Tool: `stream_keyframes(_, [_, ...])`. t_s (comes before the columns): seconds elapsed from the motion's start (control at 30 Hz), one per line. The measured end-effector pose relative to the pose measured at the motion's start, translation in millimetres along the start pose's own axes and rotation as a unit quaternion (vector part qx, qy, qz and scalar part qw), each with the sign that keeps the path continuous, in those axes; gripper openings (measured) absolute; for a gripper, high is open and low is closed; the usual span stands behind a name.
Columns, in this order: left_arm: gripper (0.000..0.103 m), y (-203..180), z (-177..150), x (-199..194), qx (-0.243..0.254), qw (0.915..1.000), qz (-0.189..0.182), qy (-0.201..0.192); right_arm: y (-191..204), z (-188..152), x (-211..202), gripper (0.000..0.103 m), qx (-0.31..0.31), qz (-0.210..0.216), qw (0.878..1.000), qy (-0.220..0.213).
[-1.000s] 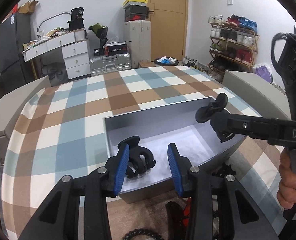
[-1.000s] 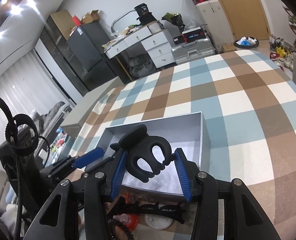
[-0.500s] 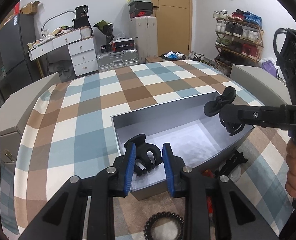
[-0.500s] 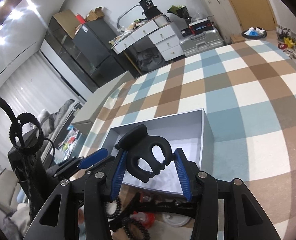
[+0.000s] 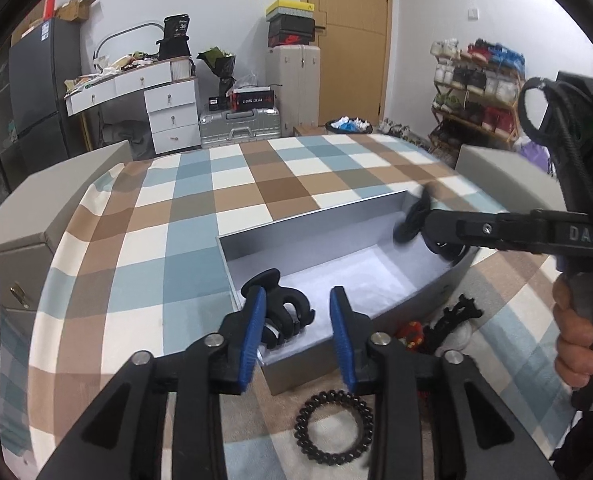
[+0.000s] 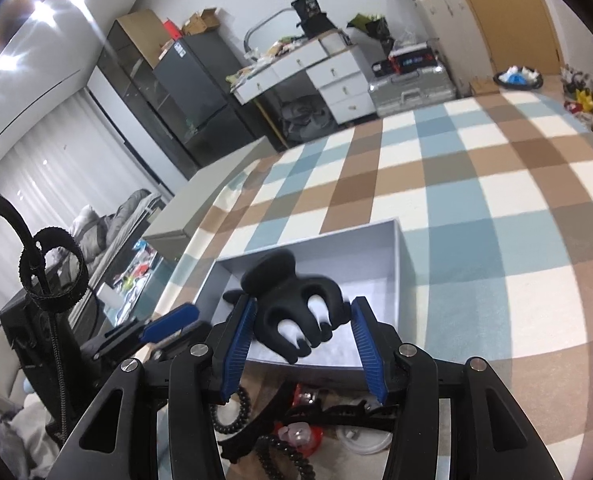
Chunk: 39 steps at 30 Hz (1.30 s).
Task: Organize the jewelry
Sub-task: 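Withdraw the right gripper from the box back toward the pile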
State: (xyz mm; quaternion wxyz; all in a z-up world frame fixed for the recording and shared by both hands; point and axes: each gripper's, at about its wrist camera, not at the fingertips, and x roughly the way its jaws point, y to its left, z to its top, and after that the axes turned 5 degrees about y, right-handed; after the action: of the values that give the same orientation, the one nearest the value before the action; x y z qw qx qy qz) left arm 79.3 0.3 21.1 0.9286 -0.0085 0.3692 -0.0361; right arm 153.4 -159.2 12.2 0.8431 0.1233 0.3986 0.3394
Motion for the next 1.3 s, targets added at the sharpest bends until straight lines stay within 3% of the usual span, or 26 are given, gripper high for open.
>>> stream_keyframes(0.1, [0.055, -1.6, -2.5, -8.0, -0.004, 0.9999, -0.012, -0.011, 2.7, 1.5, -6.2, 0.055, -0.007, 0.003, 1.000, -0.007])
stream_keyframes(0.23, [0.080, -2.3, -8.2, -21.9, -0.009, 0.9993, 0.011, -0.034, 5.9, 1.9, -17.1, 0.062, -0.014, -0.005, 1.000, -0.020])
stream_keyframes(0.43, [0.102, 10.9, -26.3, -29.2, -0.042, 0.9978, 0.021, -0.046, 13.3, -10.6, -32.6, 0.096, -0.033, -0.028, 0.999, -0.024])
stream_keyframes(0.47, [0.102, 13.0, -29.9, -29.5, -0.049, 0.9974, 0.025, -0.048, 15.2, -14.7, -34.1, 0.103, -0.040, -0.036, 0.998, -0.023])
stream_keyframes(0.73, [0.102, 6.5, -51.5, -25.2, -0.056, 0.9966, 0.044, -0.041, 20.2, -48.0, -42.1, 0.103, -0.063, -0.062, 0.996, -0.030])
stream_keyframes(0.87, [0.102, 1.6, -52.2, -20.9, -0.041, 0.9949, 0.081, -0.043, 17.5, -56.3, -44.7, 0.103, -0.052, -0.066, 0.995, -0.044])
stream_keyframes(1.3, [0.102, -0.9, -56.9, -21.2, -0.041, 0.9946, 0.089, -0.034, 19.0, -72.9, -43.0, 0.103, -0.027, -0.090, 0.995, -0.013])
